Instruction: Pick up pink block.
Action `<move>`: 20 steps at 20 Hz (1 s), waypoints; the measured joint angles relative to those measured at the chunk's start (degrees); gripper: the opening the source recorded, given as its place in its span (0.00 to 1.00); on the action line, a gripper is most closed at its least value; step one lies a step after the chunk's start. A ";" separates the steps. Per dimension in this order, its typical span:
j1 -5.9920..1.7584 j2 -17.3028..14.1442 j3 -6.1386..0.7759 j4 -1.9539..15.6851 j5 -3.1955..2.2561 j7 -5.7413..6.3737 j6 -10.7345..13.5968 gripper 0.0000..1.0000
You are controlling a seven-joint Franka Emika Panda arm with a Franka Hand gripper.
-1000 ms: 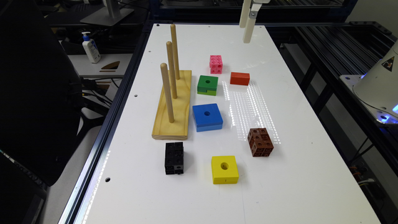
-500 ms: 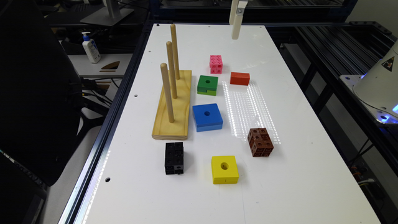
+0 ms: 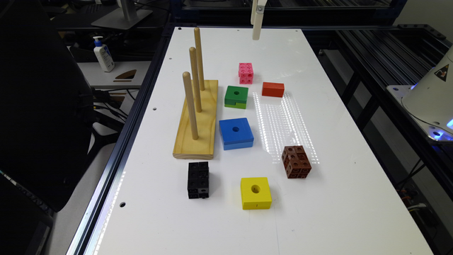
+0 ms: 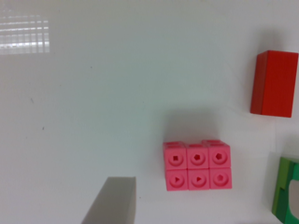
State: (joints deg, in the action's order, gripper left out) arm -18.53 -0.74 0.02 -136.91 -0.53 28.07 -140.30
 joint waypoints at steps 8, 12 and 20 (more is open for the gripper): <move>0.00 -1.12 -0.01 -0.02 0.00 0.00 -0.20 1.00; 0.00 -4.30 -0.01 -0.01 0.00 0.00 -3.06 1.00; 0.00 -6.27 -0.01 0.03 0.00 0.00 -4.56 1.00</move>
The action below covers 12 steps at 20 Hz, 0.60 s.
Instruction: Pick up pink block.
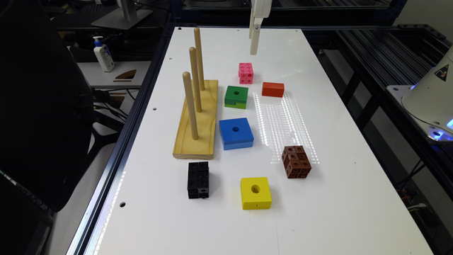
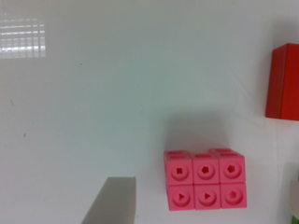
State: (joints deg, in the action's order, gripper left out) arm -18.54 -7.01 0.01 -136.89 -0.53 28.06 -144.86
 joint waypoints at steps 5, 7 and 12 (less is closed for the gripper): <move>0.00 -4.99 0.00 0.06 0.00 0.00 -4.79 1.00; 0.00 -6.14 -0.01 0.18 0.00 0.00 -5.99 1.00; 0.01 -6.30 -0.31 0.88 0.00 0.00 -6.16 1.00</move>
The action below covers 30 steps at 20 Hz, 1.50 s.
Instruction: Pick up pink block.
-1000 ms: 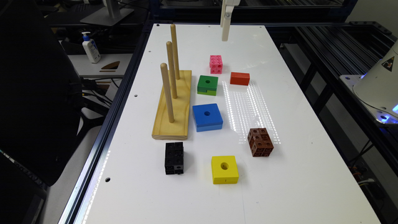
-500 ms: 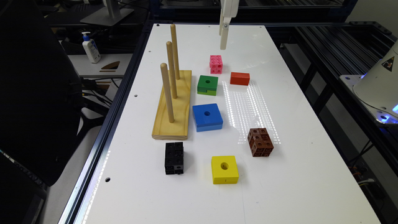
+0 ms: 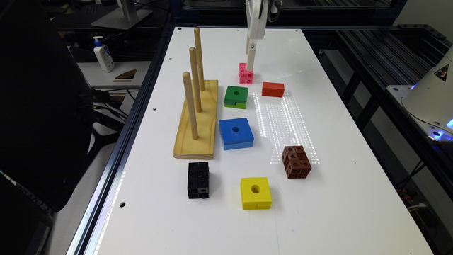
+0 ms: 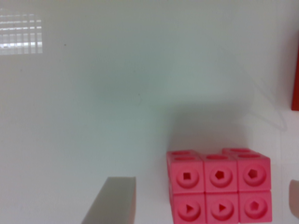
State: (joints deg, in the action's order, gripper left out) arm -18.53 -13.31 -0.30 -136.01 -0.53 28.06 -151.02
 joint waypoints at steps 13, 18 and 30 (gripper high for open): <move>0.02 -1.64 -1.05 0.14 0.03 0.08 -0.71 1.00; 0.01 -2.83 -1.28 0.17 0.04 0.13 -1.54 1.00; 0.02 -5.08 -1.60 1.02 0.05 0.25 -3.67 1.00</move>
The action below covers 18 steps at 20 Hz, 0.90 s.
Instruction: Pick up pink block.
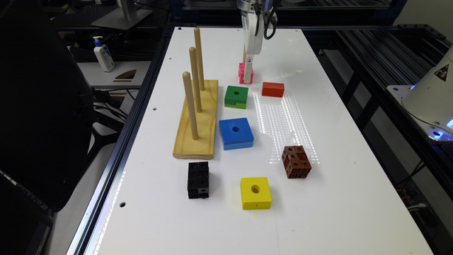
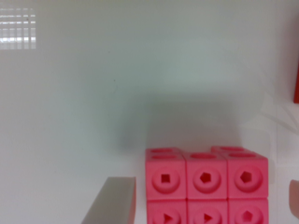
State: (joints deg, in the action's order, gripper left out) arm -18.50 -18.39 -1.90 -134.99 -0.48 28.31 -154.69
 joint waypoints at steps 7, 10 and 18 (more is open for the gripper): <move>-0.01 -0.67 -0.35 0.61 0.01 0.08 -0.06 1.00; -0.01 -2.08 -0.37 0.95 0.01 0.08 -0.87 1.00; -0.06 -4.52 -0.36 2.03 0.01 0.07 -2.48 0.00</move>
State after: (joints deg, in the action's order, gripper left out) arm -18.56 -22.91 -2.26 -132.96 -0.47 28.38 -157.17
